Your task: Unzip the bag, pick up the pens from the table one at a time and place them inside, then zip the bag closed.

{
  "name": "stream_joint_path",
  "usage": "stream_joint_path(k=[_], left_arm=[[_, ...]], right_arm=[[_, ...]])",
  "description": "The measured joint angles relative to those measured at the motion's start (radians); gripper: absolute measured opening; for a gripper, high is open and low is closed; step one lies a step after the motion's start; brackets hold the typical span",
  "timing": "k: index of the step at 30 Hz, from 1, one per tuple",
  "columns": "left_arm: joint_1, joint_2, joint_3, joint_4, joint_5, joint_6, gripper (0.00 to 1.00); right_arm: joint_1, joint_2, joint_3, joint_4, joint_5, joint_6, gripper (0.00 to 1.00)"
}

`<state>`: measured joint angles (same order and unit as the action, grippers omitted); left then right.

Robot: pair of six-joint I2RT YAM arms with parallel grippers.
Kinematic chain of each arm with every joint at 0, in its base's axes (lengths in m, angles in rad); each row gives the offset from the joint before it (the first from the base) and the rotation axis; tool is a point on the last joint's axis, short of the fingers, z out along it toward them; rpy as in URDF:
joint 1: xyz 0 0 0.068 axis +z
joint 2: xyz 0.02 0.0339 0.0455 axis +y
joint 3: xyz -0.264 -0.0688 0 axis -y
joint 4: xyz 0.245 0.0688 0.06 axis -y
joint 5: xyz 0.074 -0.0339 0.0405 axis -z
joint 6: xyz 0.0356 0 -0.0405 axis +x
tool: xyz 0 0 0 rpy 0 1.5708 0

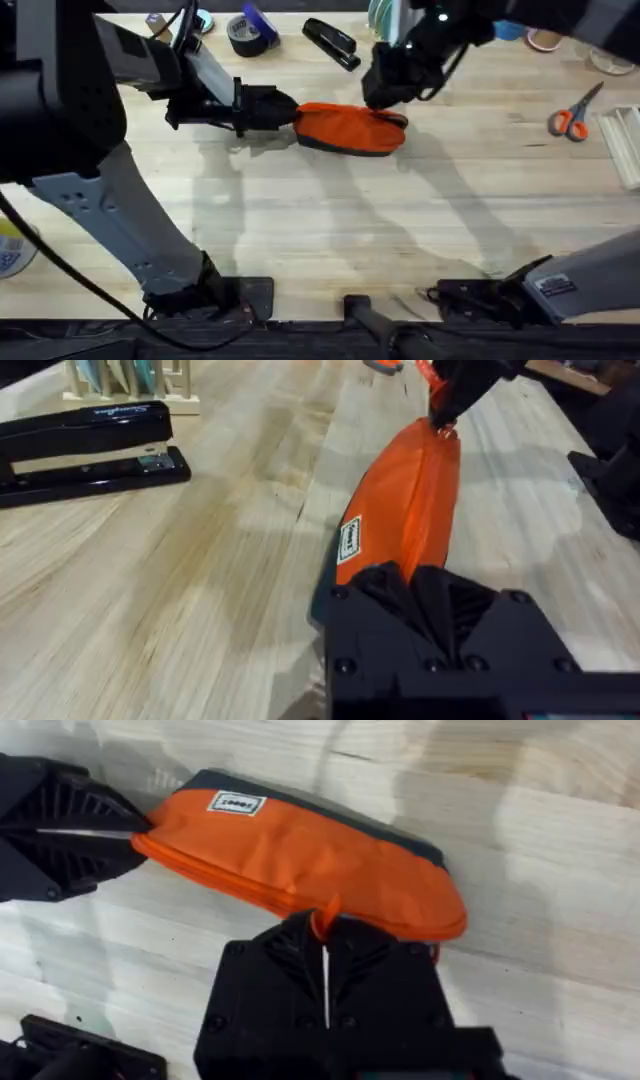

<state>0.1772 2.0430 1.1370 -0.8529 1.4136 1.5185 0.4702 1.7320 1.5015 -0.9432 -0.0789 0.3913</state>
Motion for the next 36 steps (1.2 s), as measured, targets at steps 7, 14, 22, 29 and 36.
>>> stream_joint_path(k=[7,14,22,29,36], left_arm=[[0.001,0.000,0.000,0.000,0.000,0.000,0.042],[0.001,0.000,0.000,-0.001,-0.001,0.000,0.041],[-0.003,0.000,0.000,-0.003,-0.004,0.000,0.041],[-0.007,0.000,0.000,-0.004,-0.004,0.000,0.041],[-0.007,0.000,0.000,-0.004,-0.003,0.000,0.041]], right_arm=[[-0.045,-0.073,-0.078,0.013,-0.008,-0.019,0.033],[-0.097,-0.143,-0.183,0.064,-0.053,-0.040,0.033],[-0.181,-0.223,-0.265,0.072,-0.113,-0.089,0.033],[-0.223,-0.228,-0.287,0.068,-0.137,-0.134,0.033],[-0.273,-0.228,-0.321,0.079,-0.171,-0.166,0.033]])
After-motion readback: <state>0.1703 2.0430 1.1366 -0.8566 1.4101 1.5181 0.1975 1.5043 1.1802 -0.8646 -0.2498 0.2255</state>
